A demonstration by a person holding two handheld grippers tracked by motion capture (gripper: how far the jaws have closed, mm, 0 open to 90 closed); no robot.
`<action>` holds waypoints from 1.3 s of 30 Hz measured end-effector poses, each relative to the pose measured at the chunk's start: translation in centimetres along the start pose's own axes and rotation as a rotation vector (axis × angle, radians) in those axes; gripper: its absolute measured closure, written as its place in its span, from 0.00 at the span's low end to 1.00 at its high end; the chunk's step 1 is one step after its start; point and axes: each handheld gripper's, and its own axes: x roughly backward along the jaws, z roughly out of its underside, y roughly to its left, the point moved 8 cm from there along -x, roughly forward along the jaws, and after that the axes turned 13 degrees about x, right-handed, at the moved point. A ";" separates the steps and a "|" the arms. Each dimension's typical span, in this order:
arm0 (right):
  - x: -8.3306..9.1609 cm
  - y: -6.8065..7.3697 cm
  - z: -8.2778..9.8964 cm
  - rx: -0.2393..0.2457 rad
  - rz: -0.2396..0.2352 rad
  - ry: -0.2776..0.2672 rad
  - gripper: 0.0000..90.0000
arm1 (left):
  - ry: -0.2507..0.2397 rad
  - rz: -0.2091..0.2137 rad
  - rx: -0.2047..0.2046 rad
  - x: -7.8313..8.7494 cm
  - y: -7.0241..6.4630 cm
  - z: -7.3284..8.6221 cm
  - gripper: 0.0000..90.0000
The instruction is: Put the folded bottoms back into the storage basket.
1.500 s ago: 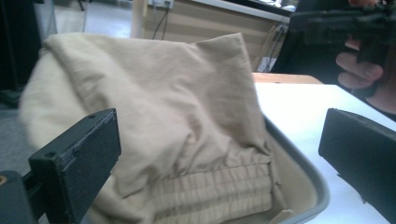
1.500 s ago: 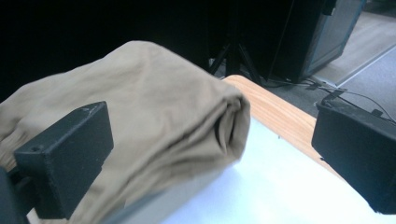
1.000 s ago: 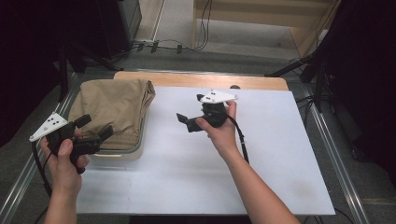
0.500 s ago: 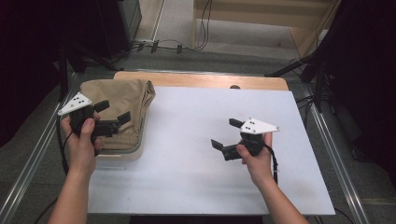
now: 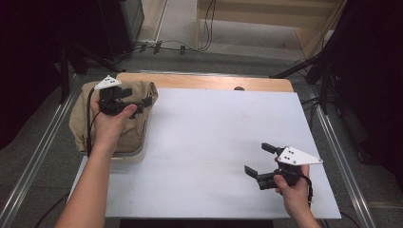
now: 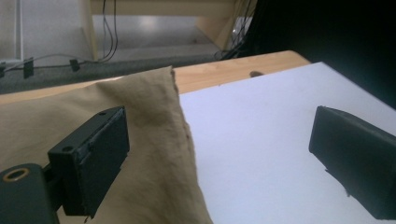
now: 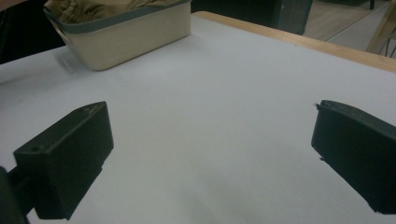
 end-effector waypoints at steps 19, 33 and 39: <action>5.2 -0.9 3.8 -0.062 0.056 0.031 0.00 | 0.114 -0.241 -0.054 -5.2 2.5 2.1 0.55; 5.1 -1.0 4.0 -0.068 0.061 0.036 0.00 | 0.097 -0.173 0.166 -4.0 4.7 2.2 0.95; 4.9 -1.0 4.2 -0.070 0.065 0.046 0.00 | 0.157 -0.216 0.219 -5.3 5.7 3.2 0.95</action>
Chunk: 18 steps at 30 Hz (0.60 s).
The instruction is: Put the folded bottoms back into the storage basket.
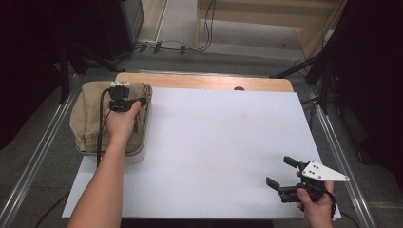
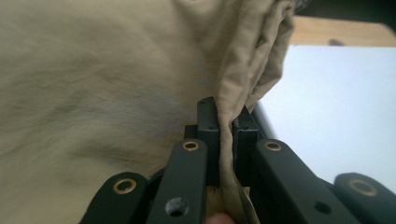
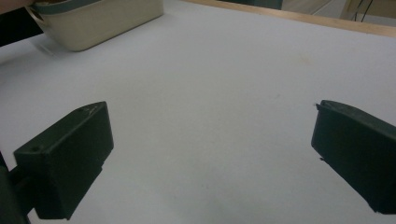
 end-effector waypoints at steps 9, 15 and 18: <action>-0.1 -0.1 0.1 -0.003 0.009 0.000 0.00 | 0.192 -0.104 0.050 -3.2 2.1 2.1 0.95; -0.1 -0.2 0.3 0.011 0.014 0.006 0.00 | 0.130 -0.111 0.039 -1.4 2.0 1.2 0.58; -0.2 -0.4 0.4 0.013 0.017 0.007 0.00 | 0.073 -0.065 0.004 0.6 1.5 0.2 0.46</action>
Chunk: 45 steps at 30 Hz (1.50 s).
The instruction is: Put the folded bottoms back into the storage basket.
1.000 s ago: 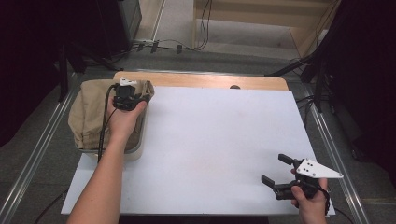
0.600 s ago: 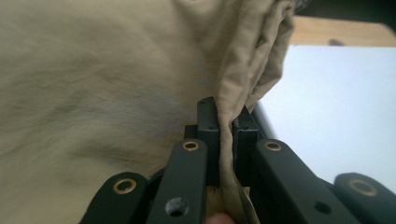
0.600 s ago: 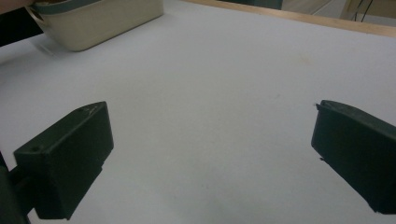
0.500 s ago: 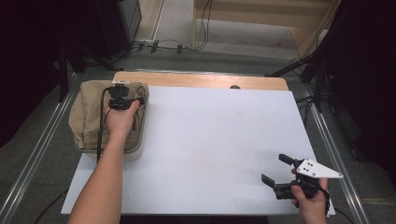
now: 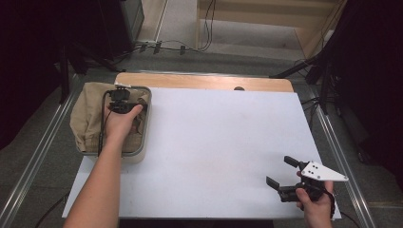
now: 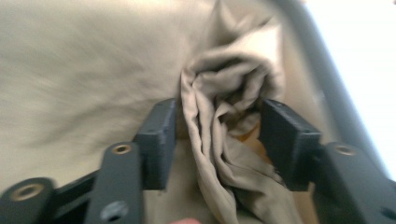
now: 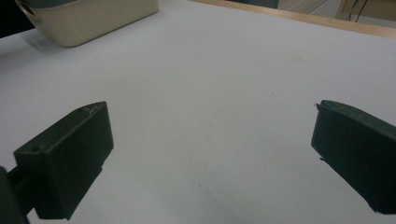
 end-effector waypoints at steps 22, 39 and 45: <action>0.1 -0.7 0.8 -0.007 0.022 0.017 0.00 | -0.216 0.044 0.045 10.3 9.4 -2.9 0.00; -0.2 -0.8 1.0 -0.013 0.026 0.026 0.00 | -0.132 0.085 0.079 8.9 11.3 -1.6 0.05; -0.1 -0.9 1.2 -0.017 0.027 0.028 0.00 | -0.185 -0.008 0.006 9.3 9.6 -2.2 0.52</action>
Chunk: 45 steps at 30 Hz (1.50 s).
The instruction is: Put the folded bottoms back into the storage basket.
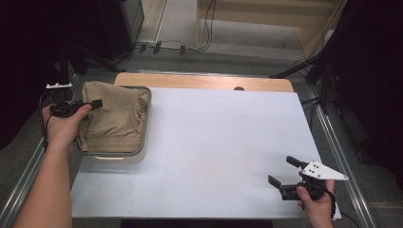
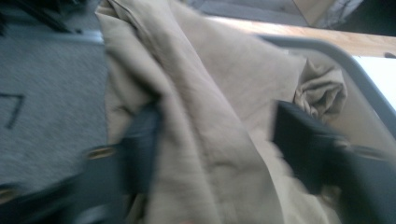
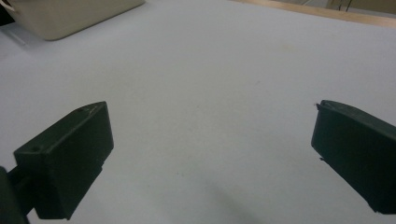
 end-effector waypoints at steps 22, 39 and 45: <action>0.0 0.5 0.1 0.019 -0.009 0.005 0.00 | 0.171 -0.282 -0.019 -7.7 -1.6 3.9 0.96; 0.1 0.4 -0.2 0.010 -0.021 -0.014 0.00 | -0.084 -0.171 -0.052 -3.9 -2.5 -1.6 0.56; 0.2 0.4 -0.1 0.008 -0.019 -0.013 0.00 | -0.010 -0.209 0.034 -6.6 -1.4 -0.4 0.95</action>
